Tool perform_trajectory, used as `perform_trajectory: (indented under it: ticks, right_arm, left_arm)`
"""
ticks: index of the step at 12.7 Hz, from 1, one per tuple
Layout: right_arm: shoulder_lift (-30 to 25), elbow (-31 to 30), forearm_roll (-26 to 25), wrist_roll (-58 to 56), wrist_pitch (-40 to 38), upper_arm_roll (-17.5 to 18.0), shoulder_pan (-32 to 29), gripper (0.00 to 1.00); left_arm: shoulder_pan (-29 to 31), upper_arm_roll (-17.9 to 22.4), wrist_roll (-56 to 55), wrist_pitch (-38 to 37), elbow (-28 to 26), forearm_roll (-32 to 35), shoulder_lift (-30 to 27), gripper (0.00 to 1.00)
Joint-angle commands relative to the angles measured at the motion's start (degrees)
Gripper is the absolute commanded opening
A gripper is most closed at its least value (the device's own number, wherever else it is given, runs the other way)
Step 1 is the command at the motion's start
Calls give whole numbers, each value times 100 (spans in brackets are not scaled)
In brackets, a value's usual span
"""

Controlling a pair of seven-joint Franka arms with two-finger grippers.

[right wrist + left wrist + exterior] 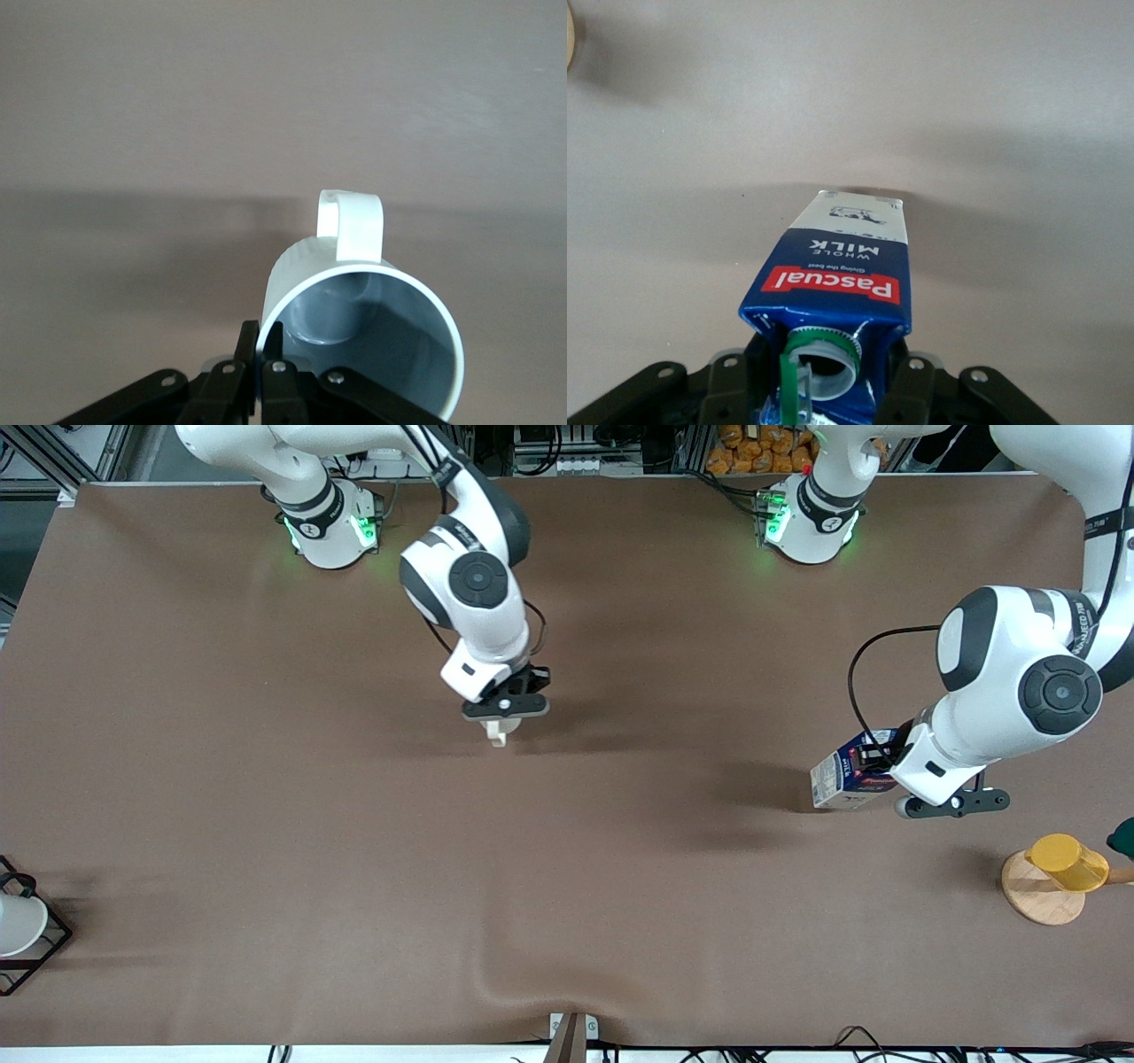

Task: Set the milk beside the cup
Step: 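Carry the white mug to the table center with the right gripper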

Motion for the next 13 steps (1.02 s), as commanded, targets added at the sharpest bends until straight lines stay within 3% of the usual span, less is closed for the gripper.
perform_trajectory:
  ticks: [1, 9, 11, 12, 13]
  right_arm:
    - [783, 817, 41, 190, -51, -69, 315, 0]
    - [1075, 818, 94, 356, 432, -69, 342, 0]
    - [996, 835, 7, 629, 381, -78, 342, 63]
    - [961, 826, -11, 621, 363, -95, 342, 85]
    - [891, 844, -12, 621, 241, -104, 342, 91]
  left_arm:
    - [-11, -36, -126, -177, 128, 105, -32, 36]
    - [-90, -132, -144, -247, 190, 61, -85, 37]
    - [-73, -351, -318, -370, 260, 17, -103, 38]
    - [-73, -439, -476, -388, 260, 17, -138, 38]
    - [-73, -562, -591, -388, 251, 17, -155, 38]
